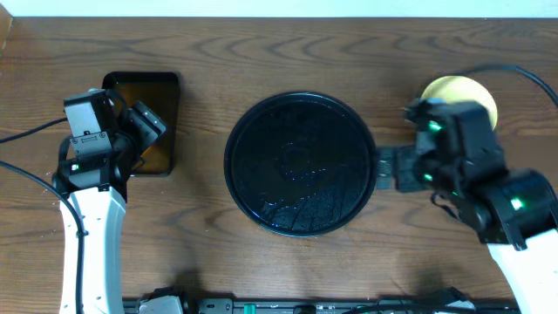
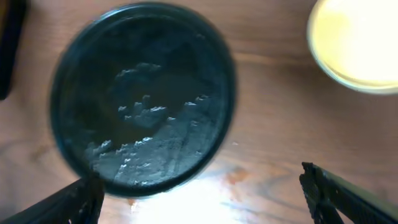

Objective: Clean dirty plates on tray and stack at the side

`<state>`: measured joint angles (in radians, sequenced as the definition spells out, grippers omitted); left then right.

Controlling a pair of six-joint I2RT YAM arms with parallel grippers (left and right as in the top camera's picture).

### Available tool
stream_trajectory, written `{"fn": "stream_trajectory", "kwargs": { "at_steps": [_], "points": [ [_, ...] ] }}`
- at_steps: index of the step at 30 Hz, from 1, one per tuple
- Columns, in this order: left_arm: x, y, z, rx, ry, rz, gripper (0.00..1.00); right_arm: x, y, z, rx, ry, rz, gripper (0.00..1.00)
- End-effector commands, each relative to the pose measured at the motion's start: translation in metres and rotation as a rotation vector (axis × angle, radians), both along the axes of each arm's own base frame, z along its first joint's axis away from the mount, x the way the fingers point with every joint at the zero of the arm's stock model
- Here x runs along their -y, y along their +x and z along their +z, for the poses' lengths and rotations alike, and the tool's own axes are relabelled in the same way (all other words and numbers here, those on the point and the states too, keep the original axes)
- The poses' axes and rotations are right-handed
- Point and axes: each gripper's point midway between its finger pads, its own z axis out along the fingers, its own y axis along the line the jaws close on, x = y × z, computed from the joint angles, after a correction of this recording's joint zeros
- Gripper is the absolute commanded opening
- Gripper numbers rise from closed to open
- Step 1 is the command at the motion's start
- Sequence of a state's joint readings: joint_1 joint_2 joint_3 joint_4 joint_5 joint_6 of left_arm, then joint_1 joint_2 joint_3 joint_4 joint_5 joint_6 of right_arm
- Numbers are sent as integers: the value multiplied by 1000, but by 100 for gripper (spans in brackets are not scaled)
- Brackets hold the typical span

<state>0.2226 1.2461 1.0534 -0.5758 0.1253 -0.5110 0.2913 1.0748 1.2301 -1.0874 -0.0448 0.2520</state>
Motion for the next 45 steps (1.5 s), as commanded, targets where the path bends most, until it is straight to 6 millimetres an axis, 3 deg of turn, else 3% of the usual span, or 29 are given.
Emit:
{"fn": "stream_trajectory", "kwargs": {
  "at_steps": [1,4,7,14,19,27,33,37,39,45],
  "points": [
    [-1,0,-2,-5,3,-5,85,11,-19,-26,6,94,-23,99],
    [-1,0,-2,-5,3,-5,85,7,-50,-52,-36,245,-28,99],
    [-1,0,-2,-5,3,-5,85,19,-67,-69,22,260,-76,99],
    [-1,0,-2,-5,3,-5,85,26,-55,-45,463,216,-5,99],
    [-1,0,-2,-5,3,-5,85,25,-40,-48,704,222,23,99],
    [-1,0,-2,-5,3,-5,85,29,-22,-55,949,209,13,99],
    [-1,0,-2,-5,3,-5,85,56,-16,-57,982,139,-140,99],
    [-1,0,-2,-5,3,-5,85,80,-13,-76,914,62,-271,99],
    [-1,0,-2,-5,3,-5,85,86,-14,-88,869,37,-299,99],
    [-1,0,-2,-5,3,-5,85,81,-14,-89,884,-93,-191,99]
  ]
}}
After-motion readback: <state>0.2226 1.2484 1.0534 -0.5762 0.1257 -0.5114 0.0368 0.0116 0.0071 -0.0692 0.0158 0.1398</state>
